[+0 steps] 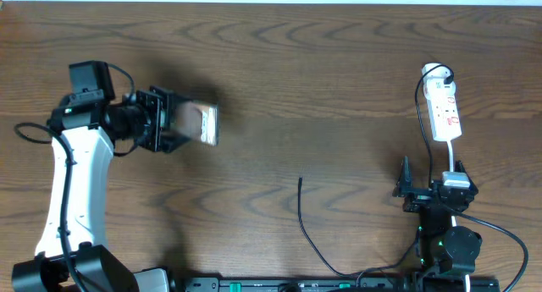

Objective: Plug charger to phone and switch on socket
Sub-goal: 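Lift the phone with the left gripper and turn it upright, then move the right gripper toward the phone held by the left gripper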

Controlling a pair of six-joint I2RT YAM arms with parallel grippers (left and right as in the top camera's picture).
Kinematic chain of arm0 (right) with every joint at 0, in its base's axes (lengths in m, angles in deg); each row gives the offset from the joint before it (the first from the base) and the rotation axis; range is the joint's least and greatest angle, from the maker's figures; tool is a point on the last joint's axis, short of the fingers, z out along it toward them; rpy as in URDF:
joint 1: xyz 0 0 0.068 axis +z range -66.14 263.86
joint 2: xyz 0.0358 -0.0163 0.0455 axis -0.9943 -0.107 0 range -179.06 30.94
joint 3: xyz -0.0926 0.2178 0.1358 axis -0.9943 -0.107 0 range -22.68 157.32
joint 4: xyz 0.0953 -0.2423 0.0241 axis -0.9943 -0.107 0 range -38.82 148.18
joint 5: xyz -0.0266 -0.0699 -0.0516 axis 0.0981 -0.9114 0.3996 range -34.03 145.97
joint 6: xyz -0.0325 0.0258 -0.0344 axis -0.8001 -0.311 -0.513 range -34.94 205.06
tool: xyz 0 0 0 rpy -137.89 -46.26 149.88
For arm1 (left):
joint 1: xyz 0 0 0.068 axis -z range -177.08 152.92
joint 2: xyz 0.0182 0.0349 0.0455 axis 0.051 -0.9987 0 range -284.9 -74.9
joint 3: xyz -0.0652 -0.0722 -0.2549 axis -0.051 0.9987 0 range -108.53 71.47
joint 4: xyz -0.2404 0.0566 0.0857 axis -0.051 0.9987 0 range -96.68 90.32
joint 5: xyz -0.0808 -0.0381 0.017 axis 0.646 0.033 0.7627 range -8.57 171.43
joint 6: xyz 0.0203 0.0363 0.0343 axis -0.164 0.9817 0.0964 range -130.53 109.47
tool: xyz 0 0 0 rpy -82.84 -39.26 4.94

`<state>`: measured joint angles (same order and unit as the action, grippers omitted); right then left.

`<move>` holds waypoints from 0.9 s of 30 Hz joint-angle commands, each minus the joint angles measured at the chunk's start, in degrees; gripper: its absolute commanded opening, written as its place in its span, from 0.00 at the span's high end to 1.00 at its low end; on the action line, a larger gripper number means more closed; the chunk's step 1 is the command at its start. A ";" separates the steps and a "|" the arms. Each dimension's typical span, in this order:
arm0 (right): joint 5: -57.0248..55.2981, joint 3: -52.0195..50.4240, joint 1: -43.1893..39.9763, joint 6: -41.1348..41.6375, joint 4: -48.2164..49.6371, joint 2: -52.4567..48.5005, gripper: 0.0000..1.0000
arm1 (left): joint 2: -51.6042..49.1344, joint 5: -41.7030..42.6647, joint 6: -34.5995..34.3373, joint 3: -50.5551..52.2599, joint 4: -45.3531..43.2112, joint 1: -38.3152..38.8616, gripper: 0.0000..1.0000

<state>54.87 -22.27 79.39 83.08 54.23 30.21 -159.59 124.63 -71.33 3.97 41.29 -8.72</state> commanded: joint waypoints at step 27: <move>15.67 12.00 0.44 24.22 16.06 -13.92 0.01 | 1.51 -18.38 2.47 -1.01 4.98 10.01 0.92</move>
<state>62.89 -17.60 79.39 101.00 71.41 24.16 -159.54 105.92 -69.36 3.97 46.69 1.27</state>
